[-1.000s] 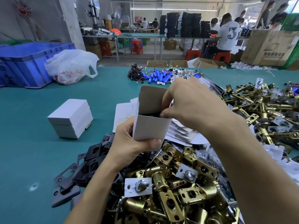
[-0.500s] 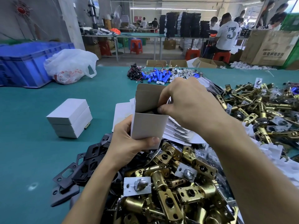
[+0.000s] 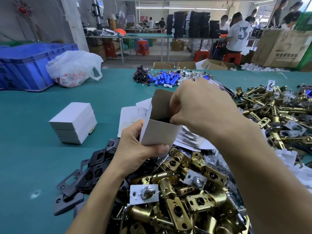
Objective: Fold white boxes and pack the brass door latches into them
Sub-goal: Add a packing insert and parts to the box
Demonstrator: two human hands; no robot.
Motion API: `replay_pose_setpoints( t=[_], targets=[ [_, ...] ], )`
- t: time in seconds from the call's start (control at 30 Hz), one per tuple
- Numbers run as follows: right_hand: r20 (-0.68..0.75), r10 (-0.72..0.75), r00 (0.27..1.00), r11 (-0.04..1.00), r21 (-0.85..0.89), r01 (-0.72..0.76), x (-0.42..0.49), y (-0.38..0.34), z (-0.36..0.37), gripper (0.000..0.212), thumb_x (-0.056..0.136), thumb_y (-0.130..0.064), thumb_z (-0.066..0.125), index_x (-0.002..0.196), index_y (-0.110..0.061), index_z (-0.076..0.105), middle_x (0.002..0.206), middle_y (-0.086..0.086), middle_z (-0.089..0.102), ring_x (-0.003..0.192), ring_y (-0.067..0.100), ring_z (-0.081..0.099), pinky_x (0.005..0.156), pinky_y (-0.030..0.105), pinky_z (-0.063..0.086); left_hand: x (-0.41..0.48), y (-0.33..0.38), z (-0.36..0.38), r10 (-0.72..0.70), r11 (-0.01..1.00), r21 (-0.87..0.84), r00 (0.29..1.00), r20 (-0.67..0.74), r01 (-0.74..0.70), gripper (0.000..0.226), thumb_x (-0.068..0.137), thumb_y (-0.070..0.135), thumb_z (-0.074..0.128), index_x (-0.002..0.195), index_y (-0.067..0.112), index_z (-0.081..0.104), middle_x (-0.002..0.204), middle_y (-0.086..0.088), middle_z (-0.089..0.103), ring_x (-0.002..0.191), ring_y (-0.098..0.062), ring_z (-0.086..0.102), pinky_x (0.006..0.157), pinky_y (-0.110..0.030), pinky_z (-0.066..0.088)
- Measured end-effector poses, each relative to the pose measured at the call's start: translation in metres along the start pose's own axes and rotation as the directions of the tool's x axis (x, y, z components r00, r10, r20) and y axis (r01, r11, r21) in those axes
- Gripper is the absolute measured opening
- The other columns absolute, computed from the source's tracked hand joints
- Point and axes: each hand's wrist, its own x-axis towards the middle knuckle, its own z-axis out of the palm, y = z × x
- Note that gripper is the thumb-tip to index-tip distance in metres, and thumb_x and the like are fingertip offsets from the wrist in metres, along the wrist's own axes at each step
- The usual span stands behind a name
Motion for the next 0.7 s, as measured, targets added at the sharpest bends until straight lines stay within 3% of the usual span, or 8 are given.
replay_pose_setpoints(
  t=[0.07,0.13,0.2,0.27,0.37,0.57,0.7],
  targets=[
    [0.057,-0.086,0.995,0.996,-0.017,0.087,0.002,-0.003,0.000,0.027,0.079,-0.022,0.072,0.106,-0.020,0.066,0.098,0.003,0.062,0.094,0.031,0.059,0.068,0.031,0.043,0.000,-0.002,-0.001,0.001,0.999,0.034,1.000,0.005,-0.001,0.051,0.059,0.009,0.091,0.105,0.011,0.070,0.092,-0.012,0.073,0.085,-0.037,0.068,0.068,-0.061,0.059],
    [0.121,-0.151,0.981,0.988,-0.004,0.153,0.004,-0.005,-0.002,0.019,0.078,-0.024,0.070,0.096,-0.020,0.067,0.091,0.003,0.060,0.090,0.031,0.059,0.066,0.030,0.041,0.000,-0.004,-0.002,-0.010,0.999,0.045,1.000,0.016,0.009,0.048,0.059,0.011,0.092,0.102,0.011,0.070,0.091,-0.013,0.071,0.084,-0.043,0.066,0.064,-0.063,0.057],
    [0.168,-0.182,0.969,0.983,-0.005,0.185,0.006,-0.007,-0.001,0.016,0.079,-0.026,0.069,0.093,-0.020,0.066,0.088,0.003,0.058,0.089,0.032,0.057,0.067,0.031,0.041,0.000,-0.004,-0.002,-0.017,0.998,0.068,1.000,0.015,0.016,0.043,0.059,0.012,0.092,0.097,0.016,0.071,0.087,-0.006,0.071,0.077,-0.030,0.067,0.063,-0.052,0.060],
    [0.192,-0.203,0.960,0.978,0.000,0.207,0.008,-0.010,0.001,0.023,0.080,-0.027,0.067,0.103,-0.028,0.069,0.095,0.003,0.060,0.091,0.032,0.057,0.068,0.031,0.041,0.000,-0.003,-0.002,-0.005,0.995,0.100,1.000,0.007,0.005,0.041,0.058,0.013,0.091,0.093,0.020,0.071,0.083,0.000,0.070,0.073,-0.016,0.065,0.062,-0.036,0.056],
    [0.139,-0.204,0.969,0.979,0.030,0.202,0.010,-0.010,0.007,0.025,0.083,-0.026,0.065,0.107,-0.027,0.069,0.101,0.004,0.061,0.094,0.032,0.058,0.069,0.032,0.042,-0.001,-0.003,-0.002,-0.022,0.999,0.042,1.000,-0.010,0.023,0.041,0.058,0.011,0.091,0.093,0.022,0.072,0.085,-0.005,0.071,0.075,-0.018,0.067,0.059,-0.037,0.059],
    [-0.020,-0.149,0.989,0.953,0.262,0.149,0.012,-0.002,0.012,0.009,0.085,-0.023,0.073,0.094,-0.025,0.075,0.098,0.010,0.063,0.092,0.032,0.062,0.081,0.039,0.053,-0.001,0.000,0.000,-0.007,0.999,-0.048,0.999,-0.043,0.005,0.045,0.060,0.004,0.087,0.095,0.030,0.077,0.091,-0.005,0.076,0.081,-0.014,0.072,0.064,-0.027,0.059],
    [-0.052,-0.084,0.995,0.974,0.207,0.093,0.015,0.000,0.013,0.013,0.085,-0.028,0.073,0.098,-0.026,0.074,0.101,0.007,0.064,0.094,0.031,0.061,0.077,0.036,0.052,-0.001,0.002,0.001,0.009,0.997,-0.072,0.998,-0.055,-0.013,0.044,0.060,0.003,0.086,0.097,0.026,0.076,0.090,-0.003,0.078,0.080,-0.011,0.073,0.065,-0.023,0.058]
  ],
)
